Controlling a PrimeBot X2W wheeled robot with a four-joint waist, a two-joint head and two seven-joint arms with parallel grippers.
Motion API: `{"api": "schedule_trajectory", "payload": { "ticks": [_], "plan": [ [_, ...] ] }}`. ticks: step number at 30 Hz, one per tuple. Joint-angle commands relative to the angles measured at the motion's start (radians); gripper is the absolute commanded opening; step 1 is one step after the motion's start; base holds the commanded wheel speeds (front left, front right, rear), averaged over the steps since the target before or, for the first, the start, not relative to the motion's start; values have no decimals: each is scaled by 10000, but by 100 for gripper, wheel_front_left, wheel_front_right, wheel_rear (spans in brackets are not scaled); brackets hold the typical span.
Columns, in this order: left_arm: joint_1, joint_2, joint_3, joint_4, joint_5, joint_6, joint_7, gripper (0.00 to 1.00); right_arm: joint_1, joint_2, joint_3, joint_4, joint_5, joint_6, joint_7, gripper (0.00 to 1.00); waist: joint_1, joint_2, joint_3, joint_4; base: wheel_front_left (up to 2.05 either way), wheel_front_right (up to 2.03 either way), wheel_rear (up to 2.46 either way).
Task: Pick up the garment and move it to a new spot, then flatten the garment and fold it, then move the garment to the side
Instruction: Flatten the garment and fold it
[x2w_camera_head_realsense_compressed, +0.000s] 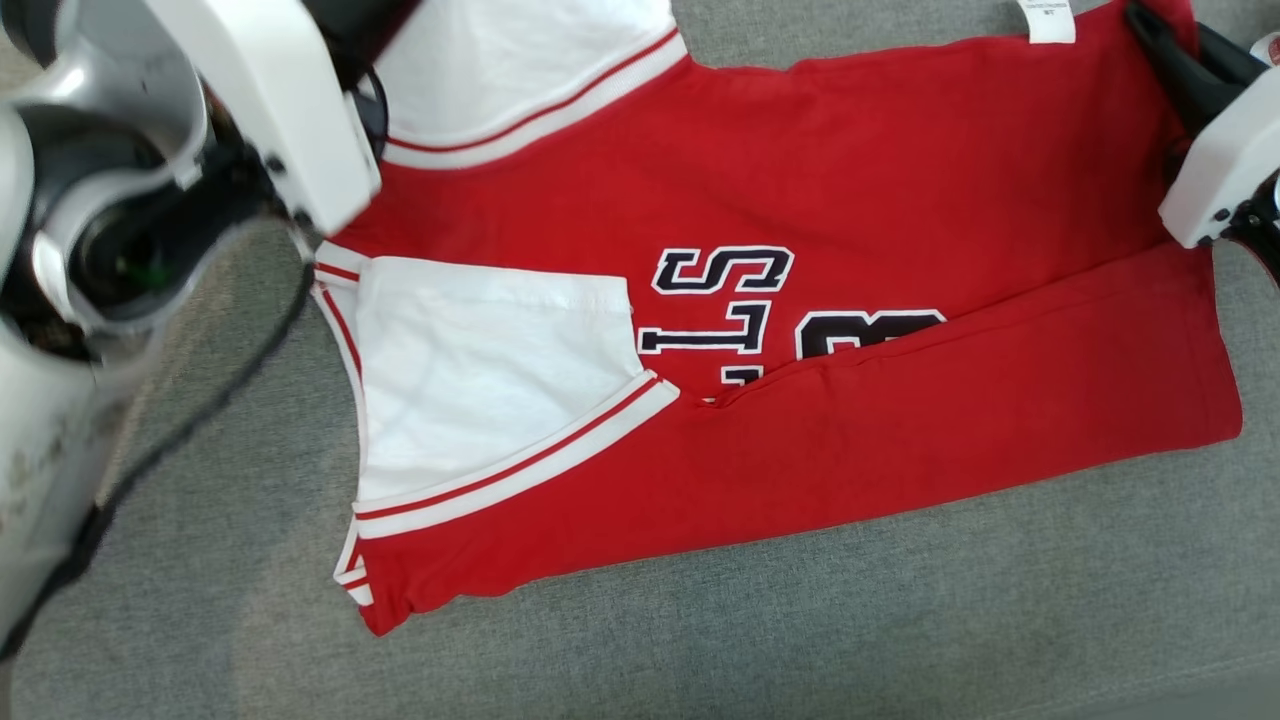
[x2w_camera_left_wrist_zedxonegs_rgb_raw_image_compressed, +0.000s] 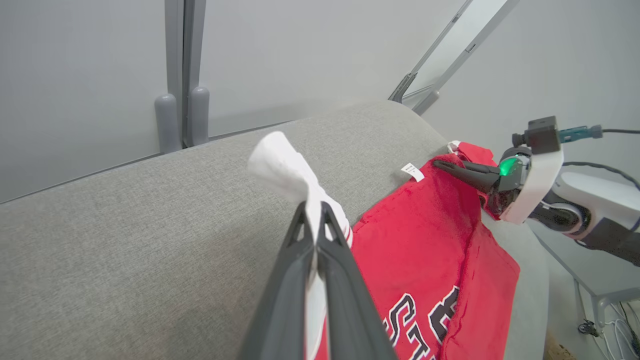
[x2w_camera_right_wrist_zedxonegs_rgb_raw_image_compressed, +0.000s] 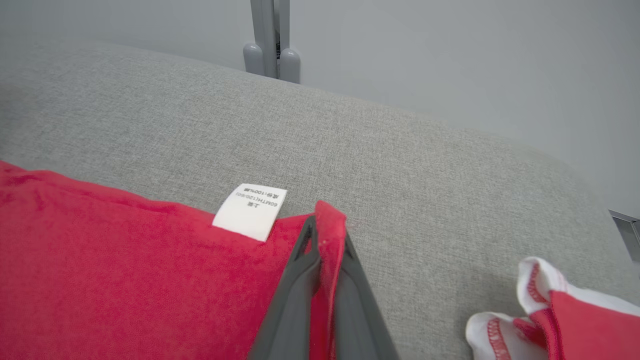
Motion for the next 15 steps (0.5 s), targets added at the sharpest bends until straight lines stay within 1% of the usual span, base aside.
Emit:
{"api": "schedule_trajectory", "payload": {
  "ticks": [1,6,12,15],
  "plan": [
    [324,61,89,-302,-76,118,-80,0,128,-107,7,82,-43,-3,-217,0,0,0,-91,62,0,0,0],
    [1299,292,144,-1720,-161,499,-214,0,286,-17,102,440,-49,-3,-562,0,0,0,-163,221,0,0,0],
    [2261,374,249,-3077,-268,849,-516,0,391,65,247,707,39,-3,-826,0,0,0,-271,303,0,0,0],
    [2933,391,252,-3751,-375,1028,-699,0,577,7,336,778,140,-3,-1032,0,0,0,-461,337,0,0,0]
  ]
}}
